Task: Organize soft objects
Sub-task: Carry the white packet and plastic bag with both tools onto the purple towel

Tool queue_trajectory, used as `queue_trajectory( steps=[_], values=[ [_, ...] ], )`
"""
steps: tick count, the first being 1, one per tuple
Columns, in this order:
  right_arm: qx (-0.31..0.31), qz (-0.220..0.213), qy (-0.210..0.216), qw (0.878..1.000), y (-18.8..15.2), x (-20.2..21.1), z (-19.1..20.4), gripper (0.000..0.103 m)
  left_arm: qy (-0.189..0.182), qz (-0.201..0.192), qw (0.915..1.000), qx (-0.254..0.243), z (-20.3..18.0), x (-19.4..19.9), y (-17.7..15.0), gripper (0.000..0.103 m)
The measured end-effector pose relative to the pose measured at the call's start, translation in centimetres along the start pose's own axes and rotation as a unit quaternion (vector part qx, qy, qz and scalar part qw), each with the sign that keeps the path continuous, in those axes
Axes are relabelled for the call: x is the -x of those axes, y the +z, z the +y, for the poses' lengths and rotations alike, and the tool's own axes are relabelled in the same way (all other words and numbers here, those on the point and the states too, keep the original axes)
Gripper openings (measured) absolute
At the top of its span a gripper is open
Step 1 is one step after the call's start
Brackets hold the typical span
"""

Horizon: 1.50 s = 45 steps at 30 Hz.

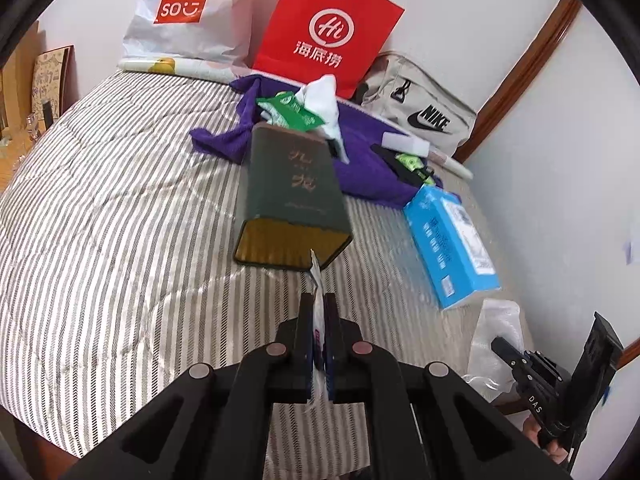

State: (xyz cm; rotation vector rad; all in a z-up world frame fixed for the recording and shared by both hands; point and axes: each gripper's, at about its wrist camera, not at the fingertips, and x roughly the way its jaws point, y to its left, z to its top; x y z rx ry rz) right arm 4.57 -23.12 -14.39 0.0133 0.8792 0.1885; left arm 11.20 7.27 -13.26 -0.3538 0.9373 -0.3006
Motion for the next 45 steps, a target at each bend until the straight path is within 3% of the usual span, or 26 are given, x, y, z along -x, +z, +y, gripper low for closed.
queue_trajectory(
  steps=[9, 20, 34, 38, 45],
  values=[
    [0.017, -0.029, 0.020, 0.999, 4.6, 1.8, -0.1, 0.003, -0.003, -0.016, 0.9999, -0.002, -1.8, 1.1, 3.2, 0.005],
    [0.041, -0.045, 0.038, 0.997, 10.8, 0.8, -0.1, 0.003, -0.023, -0.008, 0.9997, -0.005, -3.4, -1.1, 8.5, 0.005],
    [0.058, -0.042, 0.038, 0.997, 18.5, -4.3, -0.6, 0.003, -0.031, -0.002, 0.9994, 0.017, -2.9, -4.5, 13.3, 0.005],
    [0.060, -0.031, 0.048, 0.997, 20.5, -6.6, -1.0, 0.004, -0.046, 0.004, 0.9986, 0.027, -2.7, -5.7, 14.1, 0.005],
    [0.071, -0.015, 0.050, 0.996, 23.1, -10.9, -1.1, 0.004, -0.040, 0.013, 0.9990, 0.018, -3.3, -8.2, 16.0, 0.005]
  ],
)
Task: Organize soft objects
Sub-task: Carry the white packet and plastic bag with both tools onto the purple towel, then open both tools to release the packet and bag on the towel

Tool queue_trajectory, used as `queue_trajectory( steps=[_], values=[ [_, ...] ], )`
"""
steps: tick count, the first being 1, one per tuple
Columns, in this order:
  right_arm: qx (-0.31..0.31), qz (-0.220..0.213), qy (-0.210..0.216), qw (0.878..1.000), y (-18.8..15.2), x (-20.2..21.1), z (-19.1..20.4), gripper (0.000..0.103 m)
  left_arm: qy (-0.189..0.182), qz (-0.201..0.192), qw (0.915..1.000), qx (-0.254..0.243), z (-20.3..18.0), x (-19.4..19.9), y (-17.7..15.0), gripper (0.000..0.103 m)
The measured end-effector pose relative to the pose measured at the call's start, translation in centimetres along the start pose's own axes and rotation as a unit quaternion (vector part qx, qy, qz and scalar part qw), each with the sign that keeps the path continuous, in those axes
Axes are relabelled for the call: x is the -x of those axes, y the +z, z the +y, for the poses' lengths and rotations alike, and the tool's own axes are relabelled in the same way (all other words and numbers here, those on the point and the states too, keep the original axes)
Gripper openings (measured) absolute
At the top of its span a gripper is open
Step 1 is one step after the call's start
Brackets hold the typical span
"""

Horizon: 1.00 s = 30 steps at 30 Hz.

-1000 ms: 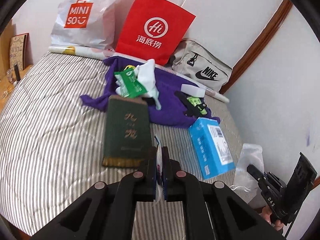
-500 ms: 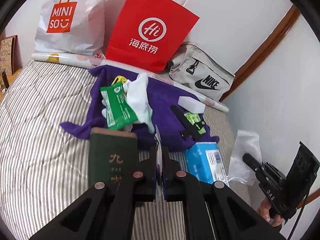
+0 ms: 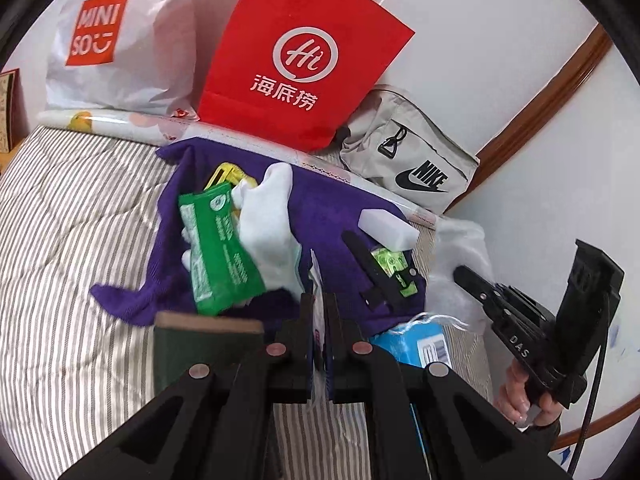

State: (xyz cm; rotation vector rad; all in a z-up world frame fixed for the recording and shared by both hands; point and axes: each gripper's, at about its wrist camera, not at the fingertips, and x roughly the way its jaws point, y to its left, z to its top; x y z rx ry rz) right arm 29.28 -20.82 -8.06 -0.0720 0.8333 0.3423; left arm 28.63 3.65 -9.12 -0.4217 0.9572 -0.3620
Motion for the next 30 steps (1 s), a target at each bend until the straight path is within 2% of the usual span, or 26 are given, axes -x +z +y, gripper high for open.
queue_trajectory(
  steps=[6, 11, 20, 26, 27, 29, 30],
  values=[
    [0.009, 0.045, -0.014, 0.999, 0.6, -4.7, -0.6, 0.004, 0.014, 0.024, 0.9996, -0.009, -0.7, -3.5, 1.9, 0.005],
    [-0.008, 0.087, -0.005, 0.996, 0.2, -7.8, -1.8, 0.004, 0.024, 0.051, 0.9982, -0.018, -1.2, -6.6, 2.7, 0.005],
    [0.003, 0.114, -0.006, 0.993, 0.6, -10.4, -1.6, 0.005, 0.054, 0.100, 0.9935, -0.004, -0.2, -10.6, 3.6, 0.005],
    [0.010, 0.134, -0.006, 0.991, 0.3, -11.6, -1.4, 0.006, 0.045, 0.112, 0.9927, 0.006, 0.3, -11.5, 3.8, 0.005],
    [0.007, 0.132, -0.009, 0.991, 0.4, -11.6, -1.5, 0.011, 0.042, 0.113, 0.9927, 0.008, 0.4, -11.5, 3.9, 0.005],
    [0.001, 0.124, -0.013, 0.992, 0.5, -11.4, -1.7, 0.029, 0.039, 0.115, 0.9925, 0.011, 0.4, -11.5, 3.9, 0.011],
    [-0.003, 0.119, -0.014, 0.993, 0.6, -11.2, -1.9, 0.044, 0.038, 0.118, 0.9923, 0.011, 0.4, -11.5, 4.0, 0.018]
  ],
)
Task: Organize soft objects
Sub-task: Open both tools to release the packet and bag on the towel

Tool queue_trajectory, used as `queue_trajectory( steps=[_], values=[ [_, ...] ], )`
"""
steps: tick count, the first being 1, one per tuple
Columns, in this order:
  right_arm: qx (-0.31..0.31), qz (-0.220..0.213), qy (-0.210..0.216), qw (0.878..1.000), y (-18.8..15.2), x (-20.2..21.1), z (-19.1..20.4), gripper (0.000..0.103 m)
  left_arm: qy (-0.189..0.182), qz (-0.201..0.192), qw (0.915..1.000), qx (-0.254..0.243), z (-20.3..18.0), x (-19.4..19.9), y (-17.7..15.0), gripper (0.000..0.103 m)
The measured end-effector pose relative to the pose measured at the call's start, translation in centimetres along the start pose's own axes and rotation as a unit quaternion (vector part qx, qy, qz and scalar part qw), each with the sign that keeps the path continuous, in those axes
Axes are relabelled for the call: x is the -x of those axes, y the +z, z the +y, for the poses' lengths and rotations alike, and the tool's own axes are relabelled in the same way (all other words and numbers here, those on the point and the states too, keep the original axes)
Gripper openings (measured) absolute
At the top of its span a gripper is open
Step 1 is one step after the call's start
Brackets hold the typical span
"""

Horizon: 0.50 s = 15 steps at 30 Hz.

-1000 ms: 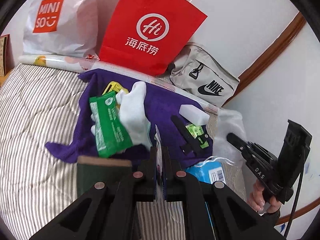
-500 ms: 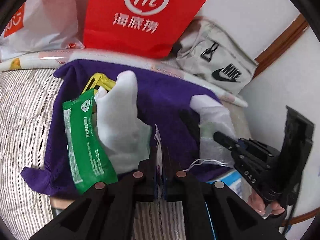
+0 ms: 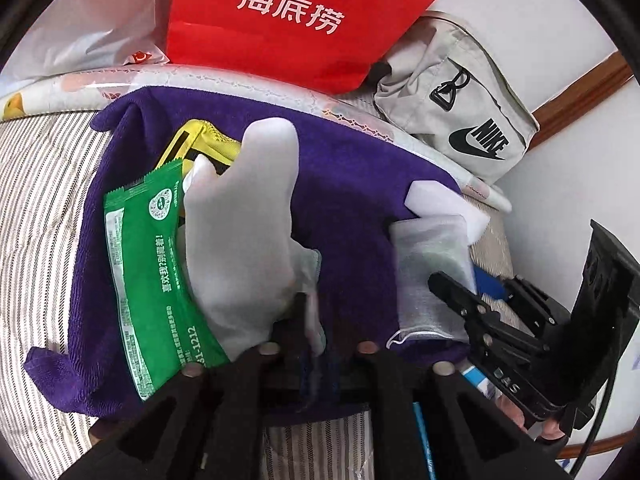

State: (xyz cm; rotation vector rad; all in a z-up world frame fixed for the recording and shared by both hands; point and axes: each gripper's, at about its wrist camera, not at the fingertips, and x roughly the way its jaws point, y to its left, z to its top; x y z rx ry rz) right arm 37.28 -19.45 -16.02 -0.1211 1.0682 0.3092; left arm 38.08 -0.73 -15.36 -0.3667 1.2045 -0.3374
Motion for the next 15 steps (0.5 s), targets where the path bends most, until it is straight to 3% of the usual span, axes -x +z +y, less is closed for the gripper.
queue_trajectory(
  steps=[1, 10, 15],
  values=[
    [-0.002, -0.007, 0.003, 1.000, 0.0, 0.3, -0.1, 0.052, -0.003, 0.002, 1.0000, -0.001, 0.0, 0.1, -0.1, 0.025],
    [-0.006, -0.021, 0.003, 1.000, -0.6, 2.4, -0.1, 0.053, 0.027, -0.028, 0.9984, -0.040, -1.8, 2.2, -0.7, 0.057],
    [-0.014, -0.031, 0.002, 0.999, -1.3, 4.3, -0.1, 0.053, 0.036, -0.049, 0.9975, -0.035, -1.6, 4.3, -1.0, 0.059]
  ],
)
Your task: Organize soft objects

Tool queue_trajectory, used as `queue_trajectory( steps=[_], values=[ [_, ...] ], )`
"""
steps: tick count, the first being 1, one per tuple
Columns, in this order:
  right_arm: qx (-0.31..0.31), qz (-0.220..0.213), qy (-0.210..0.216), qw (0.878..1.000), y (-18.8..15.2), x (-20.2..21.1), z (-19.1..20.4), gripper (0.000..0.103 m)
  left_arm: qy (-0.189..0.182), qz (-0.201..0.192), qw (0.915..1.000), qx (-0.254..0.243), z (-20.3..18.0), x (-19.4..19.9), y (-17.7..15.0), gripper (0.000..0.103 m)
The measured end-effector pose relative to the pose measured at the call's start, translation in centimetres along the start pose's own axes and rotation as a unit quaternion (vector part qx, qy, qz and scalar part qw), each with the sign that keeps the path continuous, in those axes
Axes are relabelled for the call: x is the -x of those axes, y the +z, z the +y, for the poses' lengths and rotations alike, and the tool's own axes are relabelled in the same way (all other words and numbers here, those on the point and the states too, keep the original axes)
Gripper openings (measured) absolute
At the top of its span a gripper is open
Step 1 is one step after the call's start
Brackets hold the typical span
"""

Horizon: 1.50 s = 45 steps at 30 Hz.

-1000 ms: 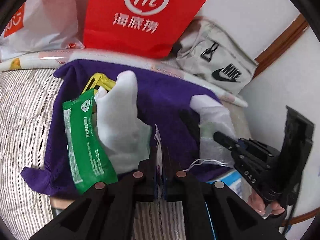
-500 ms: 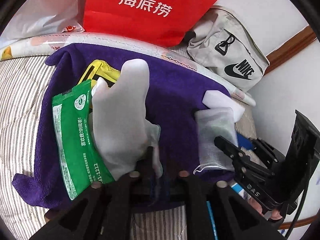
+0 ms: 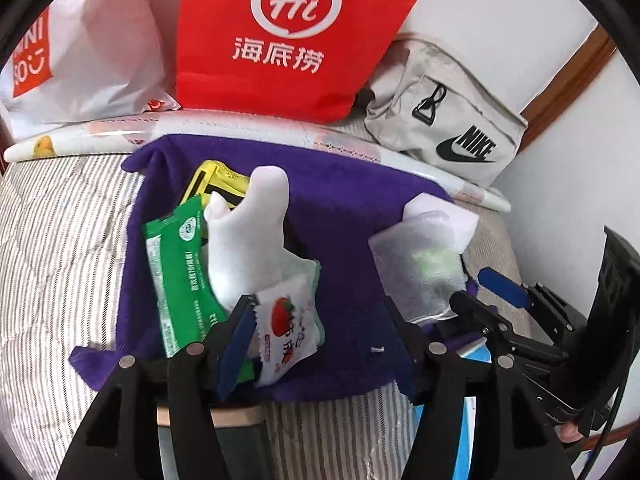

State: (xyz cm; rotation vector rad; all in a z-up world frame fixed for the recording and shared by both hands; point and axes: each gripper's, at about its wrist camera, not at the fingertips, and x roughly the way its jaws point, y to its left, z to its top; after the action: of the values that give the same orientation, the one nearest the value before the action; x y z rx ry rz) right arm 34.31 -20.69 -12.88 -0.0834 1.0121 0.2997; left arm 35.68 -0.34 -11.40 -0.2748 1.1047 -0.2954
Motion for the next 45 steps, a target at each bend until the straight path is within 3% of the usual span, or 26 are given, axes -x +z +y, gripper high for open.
queue_trajectory(
  steps=[12, 15, 17, 29, 33, 38, 45],
  values=[
    [-0.021, -0.042, -0.021, 0.999, -2.4, 7.4, 1.6, 0.055, 0.026, -0.041, 0.9988, 0.001, 0.0, 4.8, -3.7, 0.059],
    [-0.022, -0.056, -0.041, 0.997, -3.6, 10.0, 2.9, 0.071, 0.046, -0.058, 0.9971, -0.021, -0.9, 6.7, -5.3, 0.059],
    [-0.024, -0.074, -0.048, 0.996, -4.7, 12.1, 3.9, 0.076, 0.050, -0.074, 0.9954, -0.033, -1.5, 8.5, -6.6, 0.060],
    [-0.055, -0.107, -0.038, 0.992, -11.4, 19.7, 7.4, 0.078, 0.086, -0.158, 0.9806, -0.078, -4.6, 17.1, -15.3, 0.077],
    [-0.061, -0.108, -0.050, 0.991, -14.2, 21.2, 8.6, 0.081, 0.096, -0.173, 0.9770, -0.079, -5.3, 18.7, -18.0, 0.087],
    [-0.072, -0.113, -0.058, 0.989, -16.7, 23.1, 9.1, 0.087, 0.107, -0.193, 0.9724, -0.075, -5.7, 20.8, -20.8, 0.088],
    [-0.098, -0.122, -0.059, 0.986, -18.8, 25.4, 8.8, 0.096, 0.117, -0.218, 0.9654, -0.082, -6.8, 22.6, -23.9, 0.099]
  ],
)
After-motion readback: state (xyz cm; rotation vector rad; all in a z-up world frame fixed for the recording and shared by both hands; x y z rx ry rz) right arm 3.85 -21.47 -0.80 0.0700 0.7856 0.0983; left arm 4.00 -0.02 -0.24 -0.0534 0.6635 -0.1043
